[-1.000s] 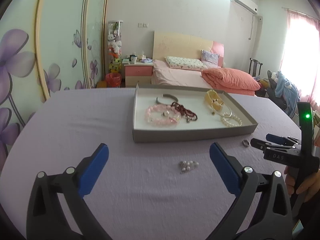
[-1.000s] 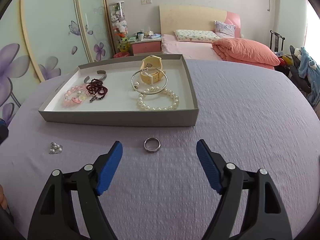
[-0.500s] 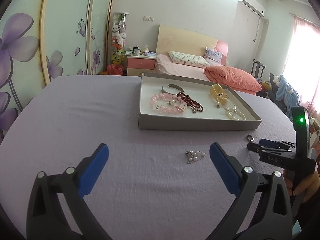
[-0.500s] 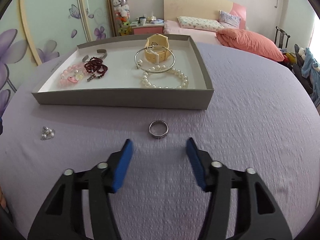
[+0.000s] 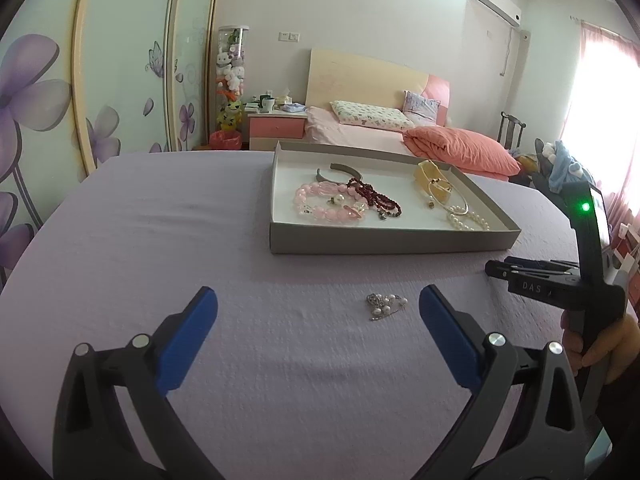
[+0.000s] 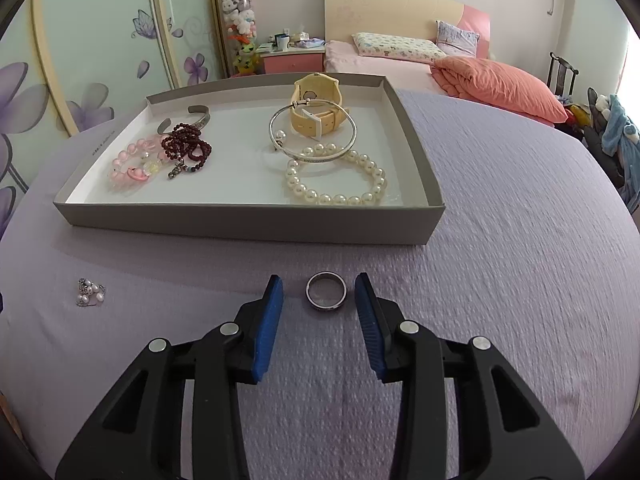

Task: Organize jewelry
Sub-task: 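Move the right tool to the silver ring and grasp it, then grasp the silver pearl brooch with the left tool while the right tool holds the ring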

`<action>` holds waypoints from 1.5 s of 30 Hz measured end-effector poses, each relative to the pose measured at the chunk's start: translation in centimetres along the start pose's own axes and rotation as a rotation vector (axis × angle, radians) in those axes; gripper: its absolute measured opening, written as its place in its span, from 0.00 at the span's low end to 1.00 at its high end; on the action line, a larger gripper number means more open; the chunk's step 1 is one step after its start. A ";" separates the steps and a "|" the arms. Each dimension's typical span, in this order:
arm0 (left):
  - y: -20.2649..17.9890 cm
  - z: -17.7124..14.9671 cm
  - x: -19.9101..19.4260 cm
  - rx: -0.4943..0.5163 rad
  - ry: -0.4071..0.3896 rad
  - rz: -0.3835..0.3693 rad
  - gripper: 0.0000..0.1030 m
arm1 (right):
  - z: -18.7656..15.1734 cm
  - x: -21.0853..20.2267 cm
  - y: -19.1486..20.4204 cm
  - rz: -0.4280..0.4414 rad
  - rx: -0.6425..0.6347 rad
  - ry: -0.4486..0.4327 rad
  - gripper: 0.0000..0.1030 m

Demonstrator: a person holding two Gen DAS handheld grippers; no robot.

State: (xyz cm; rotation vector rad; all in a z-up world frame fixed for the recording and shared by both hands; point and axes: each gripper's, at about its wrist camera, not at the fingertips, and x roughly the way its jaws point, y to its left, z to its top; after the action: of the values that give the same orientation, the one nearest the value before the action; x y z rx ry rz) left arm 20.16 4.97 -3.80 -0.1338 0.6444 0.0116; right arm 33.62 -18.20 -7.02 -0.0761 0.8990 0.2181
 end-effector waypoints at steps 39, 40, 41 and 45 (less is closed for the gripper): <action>-6.2 -0.2 8.1 0.106 0.265 0.042 0.58 | 0.1 -3.2 -3.2 0.078 0.072 -0.066 0.22; -6.3 -0.1 8.2 0.108 0.264 0.049 0.54 | 0.0 -3.3 -3.3 0.080 0.072 -0.066 0.22; -6.4 -0.1 8.2 0.111 0.264 0.055 0.52 | 0.0 -3.3 -3.2 0.082 0.071 -0.065 0.22; -6.8 0.1 8.3 0.113 0.257 0.061 0.30 | -0.1 -3.1 -3.0 0.089 0.073 -0.063 0.22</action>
State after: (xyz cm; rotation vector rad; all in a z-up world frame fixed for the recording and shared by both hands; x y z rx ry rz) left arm 27.18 -2.03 -7.88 -0.0061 0.9033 0.0169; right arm 32.30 -21.68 -4.71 0.0382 0.8474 0.2689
